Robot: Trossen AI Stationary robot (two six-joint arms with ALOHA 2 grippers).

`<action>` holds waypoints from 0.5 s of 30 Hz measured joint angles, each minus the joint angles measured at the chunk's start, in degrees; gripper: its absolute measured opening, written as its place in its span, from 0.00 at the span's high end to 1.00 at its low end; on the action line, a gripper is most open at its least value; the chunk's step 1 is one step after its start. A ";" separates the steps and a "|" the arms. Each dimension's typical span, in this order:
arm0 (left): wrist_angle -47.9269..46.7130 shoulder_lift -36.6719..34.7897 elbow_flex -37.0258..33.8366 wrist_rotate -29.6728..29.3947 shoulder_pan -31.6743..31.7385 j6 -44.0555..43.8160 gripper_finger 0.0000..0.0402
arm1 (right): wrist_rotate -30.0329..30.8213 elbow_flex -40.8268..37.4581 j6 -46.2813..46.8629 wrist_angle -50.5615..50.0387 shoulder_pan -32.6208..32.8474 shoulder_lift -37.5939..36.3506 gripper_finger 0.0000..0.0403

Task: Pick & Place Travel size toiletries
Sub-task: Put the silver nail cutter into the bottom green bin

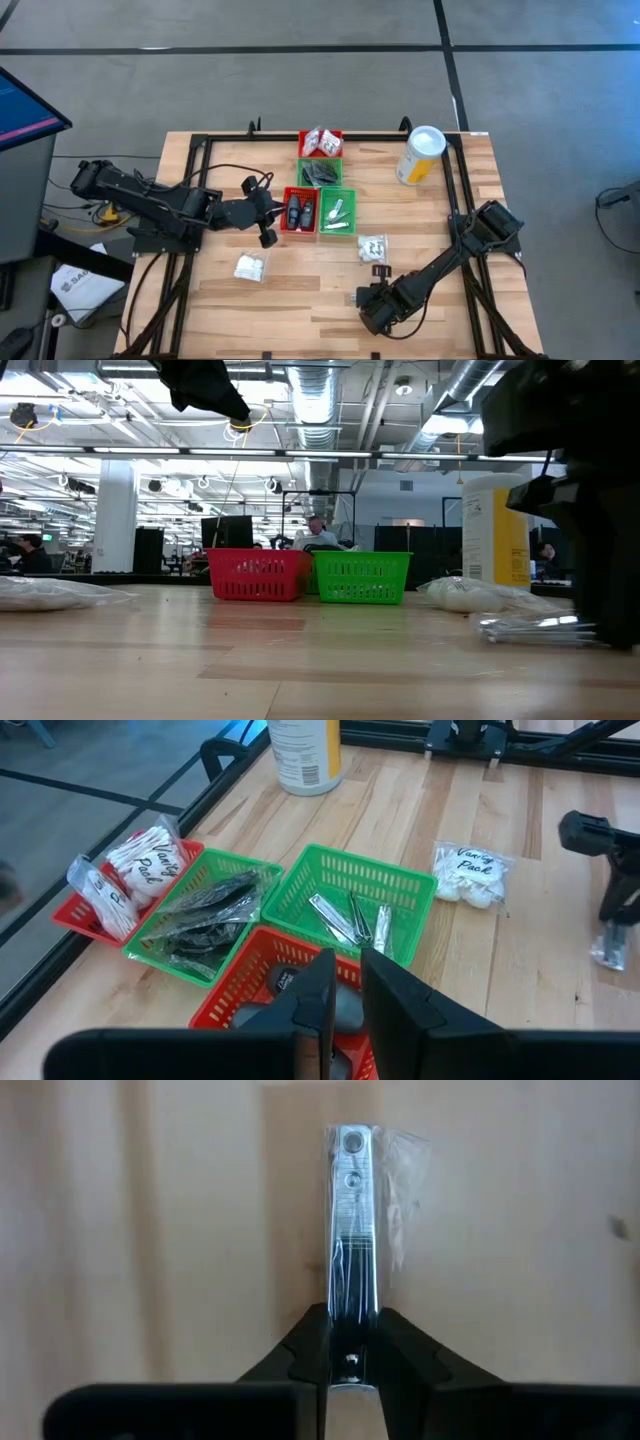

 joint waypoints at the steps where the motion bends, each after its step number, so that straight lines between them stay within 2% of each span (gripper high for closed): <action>1: 0.01 0.00 0.00 0.00 0.00 0.01 0.89 | 0.08 -0.13 -0.01 -0.58 -0.22 -0.43 0.89; 11: 1.76 0.24 0.00 0.11 0.00 -0.01 0.89 | 3.58 -0.09 -5.89 -1.07 -2.27 -6.85 0.89; 15: 4.23 1.56 0.00 2.94 -0.01 0.05 0.89 | 6.15 0.00 -8.45 -1.25 -3.91 -9.51 0.89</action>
